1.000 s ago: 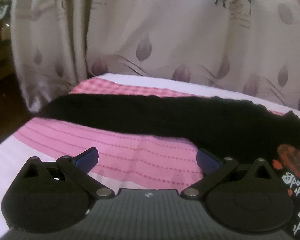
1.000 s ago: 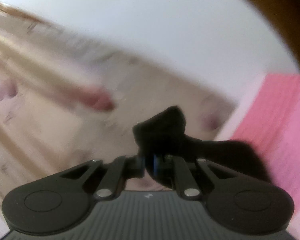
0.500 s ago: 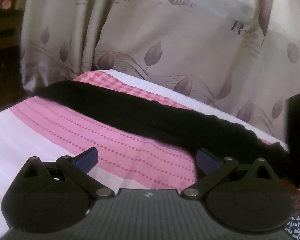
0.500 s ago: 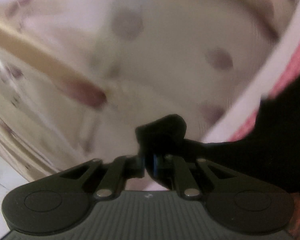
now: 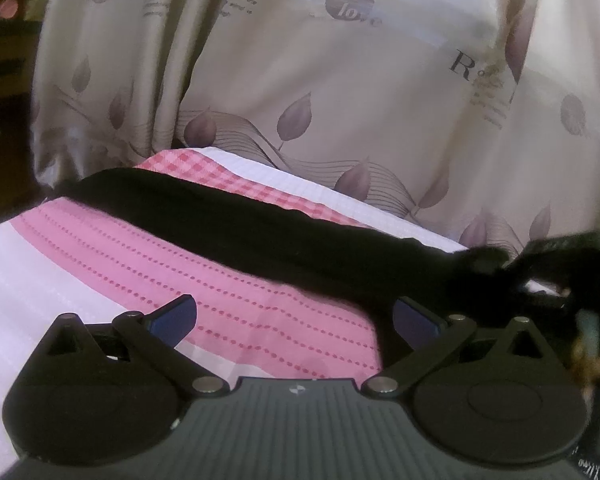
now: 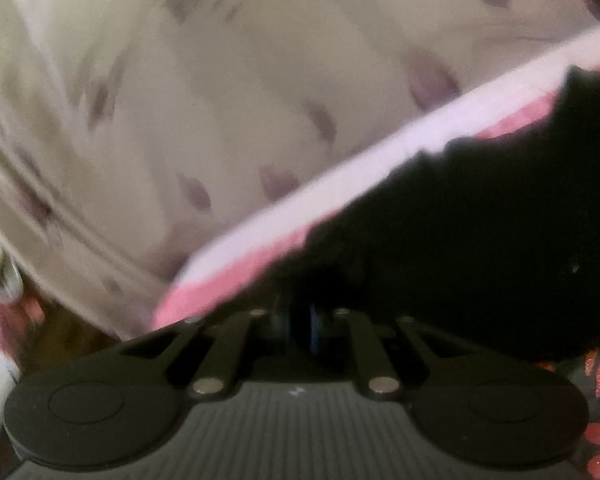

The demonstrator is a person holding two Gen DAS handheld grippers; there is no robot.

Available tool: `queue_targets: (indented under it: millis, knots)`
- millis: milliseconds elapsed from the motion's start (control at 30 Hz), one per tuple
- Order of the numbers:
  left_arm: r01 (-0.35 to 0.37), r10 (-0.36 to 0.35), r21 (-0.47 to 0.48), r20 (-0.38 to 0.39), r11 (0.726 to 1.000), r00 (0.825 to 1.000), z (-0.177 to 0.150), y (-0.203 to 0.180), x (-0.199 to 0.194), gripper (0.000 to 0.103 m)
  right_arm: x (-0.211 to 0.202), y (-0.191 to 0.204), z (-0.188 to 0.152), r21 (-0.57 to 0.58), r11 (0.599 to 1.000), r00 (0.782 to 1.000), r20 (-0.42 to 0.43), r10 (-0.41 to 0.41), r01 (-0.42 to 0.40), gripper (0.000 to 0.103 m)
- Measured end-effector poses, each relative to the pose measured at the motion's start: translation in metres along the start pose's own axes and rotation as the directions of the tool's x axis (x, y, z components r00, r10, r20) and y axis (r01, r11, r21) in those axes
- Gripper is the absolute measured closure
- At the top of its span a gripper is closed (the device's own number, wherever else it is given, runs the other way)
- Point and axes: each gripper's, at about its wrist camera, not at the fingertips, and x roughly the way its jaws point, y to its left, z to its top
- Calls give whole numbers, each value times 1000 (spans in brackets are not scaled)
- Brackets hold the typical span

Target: Fold small clothes

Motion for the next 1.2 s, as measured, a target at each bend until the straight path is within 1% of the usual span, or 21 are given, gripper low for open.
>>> queue_targets:
  millis: [67, 100, 133, 167, 200, 233, 267, 300, 333, 400, 433, 467, 500, 567, 667, 800, 900, 967, 1067, 1133, 1200]
  knots:
    - [-1, 1, -6, -6, 1000, 1000, 0, 1, 1, 0, 10, 12, -8, -106, 993, 996, -74, -50, 42, 63]
    - [-2, 2, -9, -8, 1000, 1000, 0, 1, 1, 0, 11, 16, -13, -158, 987, 992, -106, -62, 45, 39]
    - [-2, 2, -11, -9, 1000, 1000, 0, 1, 1, 0, 11, 27, -19, -244, 969, 993, -98, -73, 47, 26]
    - [-4, 4, -14, -10, 1000, 1000, 0, 2, 2, 0, 8, 37, -23, -335, 939, 993, -65, -101, 73, 23]
    - [-6, 6, -17, -11, 1000, 1000, 1, 2, 2, 0, 3, 48, -29, -423, 900, 991, -23, -129, 108, 21]
    - [-8, 7, -20, -13, 1000, 1000, 1, 3, 2, 0, -2, 56, -34, -492, 862, 991, 8, -132, 119, 21]
    - [-8, 8, -22, -14, 1000, 1000, 1, 3, 3, 0, -9, 61, -36, -530, 842, 994, 24, -107, 103, 21]
    - [-9, 9, -24, -16, 1000, 1000, 1, 4, 3, 0, -20, 61, -36, -535, 841, 997, 38, -67, 77, 21]
    - [-12, 11, -27, -17, 1000, 1000, 1, 4, 3, 0, -29, 59, -34, -519, 853, 998, 48, -40, 59, 21]
    - [-13, 12, -33, -21, 999, 1000, 1, 5, 4, 0, -47, 47, -29, -452, 892, 999, 33, -13, 27, 21]
    - [-14, 13, -36, -23, 999, 1000, 1, 5, 4, 0, -56, 39, -28, -409, 913, 1000, 17, 17, -9, 21]
    - [-14, 13, -40, -25, 999, 1000, 1, 6, 5, 0, -65, 33, -29, -384, 923, 999, 11, 32, -25, 21]
    - [-15, 13, -44, -27, 999, 1000, 1, 7, 5, 0, -77, 26, -32, -378, 926, 1000, 12, 22, -16, 21]
    - [-14, 12, -54, -31, 998, 999, 2, 8, 5, 0, -94, 18, -42, -402, 915, 1000, 24, -20, 28, 21]
    - [-17, 13, -85, -47, 996, 999, 2, 13, 7, 0, -123, 5, -53, -458, 882, 994, 61, -93, 111, 21]
    - [-28, 17, -155, -68, 987, 998, 3, 24, 9, 0, -157, -19, -44, -434, 881, 981, 130, -147, 189, 21]
    - [-3, -9, -211, -58, 977, 998, 7, 39, 3, 0, -176, -36, -32, -430, 842, 944, 199, -263, 325, 21]
    - [-19, 8, -212, -51, 977, 999, 16, 51, -3, 2, -185, -51, -29, -445, 803, 917, 228, -327, 397, 21]
    - [-49, 44, -252, -27, 966, 999, 34, 82, -10, 4, -189, -74, -32, -438, 786, 900, 223, -376, 437, 21]
    - [-71, 61, -315, -41, 947, 997, 50, 114, -8, 13, -189, -86, -39, -420, 791, 896, 209, -392, 444, 21]
    - [-102, 81, -384, -70, 918, 994, 67, 151, -2, 20, -185, -93, -46, -400, 801, 895, 194, -401, 446, 21]
